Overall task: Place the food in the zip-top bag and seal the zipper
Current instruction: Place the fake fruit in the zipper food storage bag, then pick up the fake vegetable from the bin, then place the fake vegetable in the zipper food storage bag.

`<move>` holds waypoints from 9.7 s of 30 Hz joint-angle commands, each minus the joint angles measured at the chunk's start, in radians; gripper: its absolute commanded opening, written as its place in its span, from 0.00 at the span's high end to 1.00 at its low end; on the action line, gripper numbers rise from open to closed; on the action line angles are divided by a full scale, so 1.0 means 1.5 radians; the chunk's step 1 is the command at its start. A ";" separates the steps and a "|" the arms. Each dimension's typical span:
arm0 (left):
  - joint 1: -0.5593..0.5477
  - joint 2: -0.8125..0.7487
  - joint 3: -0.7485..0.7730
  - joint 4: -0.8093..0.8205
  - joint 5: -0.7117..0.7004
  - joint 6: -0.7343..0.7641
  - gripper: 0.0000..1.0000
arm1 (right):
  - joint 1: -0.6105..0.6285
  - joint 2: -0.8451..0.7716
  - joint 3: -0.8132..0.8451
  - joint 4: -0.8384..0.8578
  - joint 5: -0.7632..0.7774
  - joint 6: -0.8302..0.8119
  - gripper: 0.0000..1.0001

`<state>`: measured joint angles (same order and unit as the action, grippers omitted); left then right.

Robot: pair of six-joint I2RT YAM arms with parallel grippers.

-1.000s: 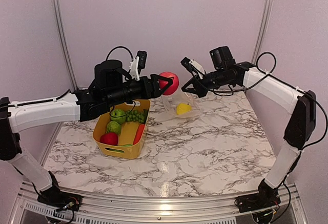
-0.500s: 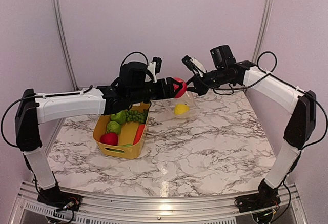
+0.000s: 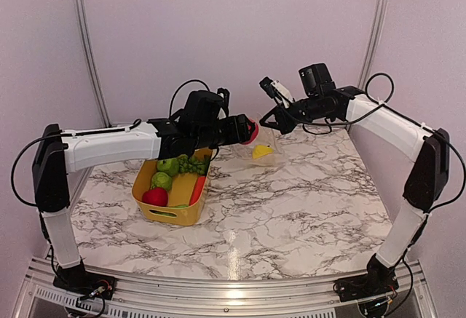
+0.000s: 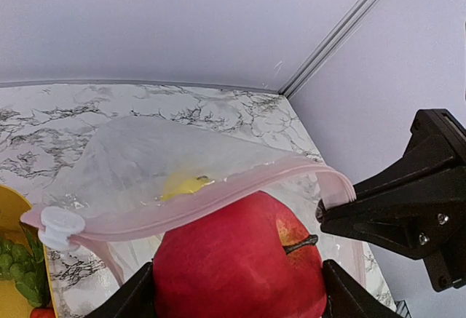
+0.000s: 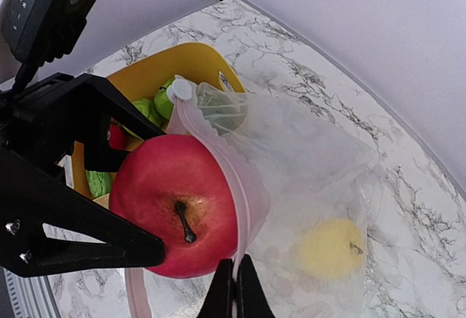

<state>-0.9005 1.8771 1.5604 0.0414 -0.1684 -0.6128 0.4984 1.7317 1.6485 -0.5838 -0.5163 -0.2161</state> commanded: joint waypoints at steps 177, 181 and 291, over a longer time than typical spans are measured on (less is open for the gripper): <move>0.099 -0.065 -0.235 -0.555 -0.215 0.216 0.28 | -0.182 -0.053 -0.037 0.028 -0.051 0.010 1.00; 0.097 -0.059 -0.236 -0.556 -0.224 0.215 0.29 | -0.182 -0.050 -0.038 0.027 -0.052 0.011 1.00; -0.050 0.039 0.128 0.102 0.019 0.173 0.51 | -0.088 0.033 0.132 -0.072 -0.055 0.019 1.00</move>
<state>-0.9531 1.9091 1.6981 0.2234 -0.0021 -0.3584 0.3599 1.8133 1.8538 -0.6971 -0.5861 -0.2016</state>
